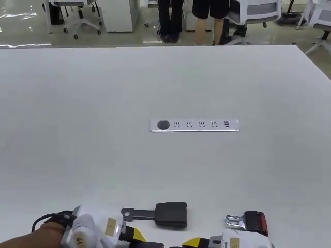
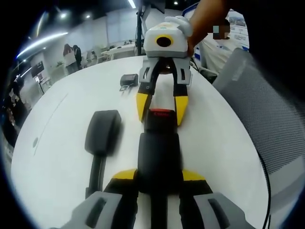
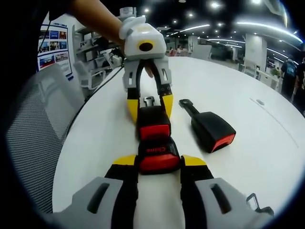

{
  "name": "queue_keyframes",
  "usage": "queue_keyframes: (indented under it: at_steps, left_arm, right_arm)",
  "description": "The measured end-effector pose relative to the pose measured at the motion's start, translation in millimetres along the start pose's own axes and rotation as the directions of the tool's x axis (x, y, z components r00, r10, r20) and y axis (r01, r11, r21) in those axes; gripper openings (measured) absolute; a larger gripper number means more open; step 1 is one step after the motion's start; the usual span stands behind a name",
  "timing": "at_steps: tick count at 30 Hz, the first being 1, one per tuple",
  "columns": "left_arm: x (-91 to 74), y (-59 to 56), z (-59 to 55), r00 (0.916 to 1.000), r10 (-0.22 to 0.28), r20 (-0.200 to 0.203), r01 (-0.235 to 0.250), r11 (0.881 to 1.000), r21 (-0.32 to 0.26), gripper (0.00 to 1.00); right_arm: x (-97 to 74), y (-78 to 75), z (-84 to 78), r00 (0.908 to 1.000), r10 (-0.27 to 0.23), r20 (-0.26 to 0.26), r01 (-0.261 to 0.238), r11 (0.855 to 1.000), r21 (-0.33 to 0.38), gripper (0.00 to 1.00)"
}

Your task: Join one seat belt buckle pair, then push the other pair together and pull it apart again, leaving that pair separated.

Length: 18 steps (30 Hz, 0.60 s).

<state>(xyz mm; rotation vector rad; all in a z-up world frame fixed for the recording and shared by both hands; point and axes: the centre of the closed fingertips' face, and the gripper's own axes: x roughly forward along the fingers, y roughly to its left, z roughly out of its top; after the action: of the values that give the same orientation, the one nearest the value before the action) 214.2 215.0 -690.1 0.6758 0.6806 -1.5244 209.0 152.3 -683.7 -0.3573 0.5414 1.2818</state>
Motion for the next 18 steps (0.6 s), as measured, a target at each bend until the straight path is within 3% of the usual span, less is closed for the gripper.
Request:
queue_keyframes:
  at_steps: [4, 5, 6, 7, 9, 11, 12, 14, 16, 18]
  left_arm:
    - [0.3, -0.3, -0.9, 0.9998, 0.003, -0.017, -0.003, 1.0, -0.007, 0.34]
    - [0.3, -0.3, -1.0, 0.9998, 0.004, -0.018, -0.004, 1.0, -0.01, 0.34]
    - [0.5, -0.5, -1.1, 0.9997, 0.007, -0.024, -0.008, 1.0, -0.016, 0.34]
    - [1.0, -0.6, -0.5, 0.9996, 0.009, -0.028, -0.009, 1.0, -0.013, 0.34]
    - [1.8, -1.0, 0.7, 0.9988, 0.012, -0.048, -0.012, 1.0, -0.009, 0.35]
    - [0.9, 0.5, -1.1, 0.9962, 0.028, -0.082, -0.03, 0.999, -0.032, 0.36]
    - [0.1, 0.5, -1.6, 0.9933, 0.037, -0.109, -0.039, 0.999, -0.011, 0.37]
    - [-1.1, 0.1, -0.4, 0.9912, 0.048, -0.124, -0.044, 0.998, 0.032, 0.49]
    - [-2.0, -3.1, 5.5, 0.9937, 0.046, -0.103, -0.046, 0.999, -0.003, 0.66]
    - [-5.6, -1.4, 11.5, 0.994, 0.065, -0.088, -0.066, 0.998, -0.007, 0.71]
  right_arm:
    - [-0.6, 0.6, -0.4, 0.9999, -0.013, -0.011, 0.013, 1.0, 0.014, 0.34]
    - [-1.5, -3.2, -9.0, 0.9971, -0.043, -0.063, 0.043, 0.999, -0.01, 0.34]
    - [0.6, -2.8, 3.6, 0.9988, -0.049, -0.006, 0.049, 0.997, -0.055, 0.35]
    - [-4.0, 3.5, -5.9, 0.9966, -0.061, -0.055, 0.062, 0.998, 0.021, 0.38]
    - [-3.7, 12.6, 2.0, 0.999, -0.038, -0.024, 0.04, 0.998, 0.054, 0.5]
    - [-9.4, 9.4, 3.6, 0.9964, -0.083, -0.012, 0.084, 0.996, 0.04, 0.56]
    - [-12.0, 9.4, 4.9, 0.9963, -0.086, -0.005, 0.087, 0.995, 0.042, 0.57]
    - [-18.4, 10.7, 6.4, 0.9959, -0.09, 0.001, 0.09, 0.994, 0.063, 0.61]
    - [-24.9, 8.9, 7.5, 0.9935, -0.113, 0.009, 0.113, 0.992, 0.051, 0.66]
    - [-31.1, 7.8, 6.9, 0.9933, -0.115, 0.008, 0.115, 0.991, 0.069, 0.66]
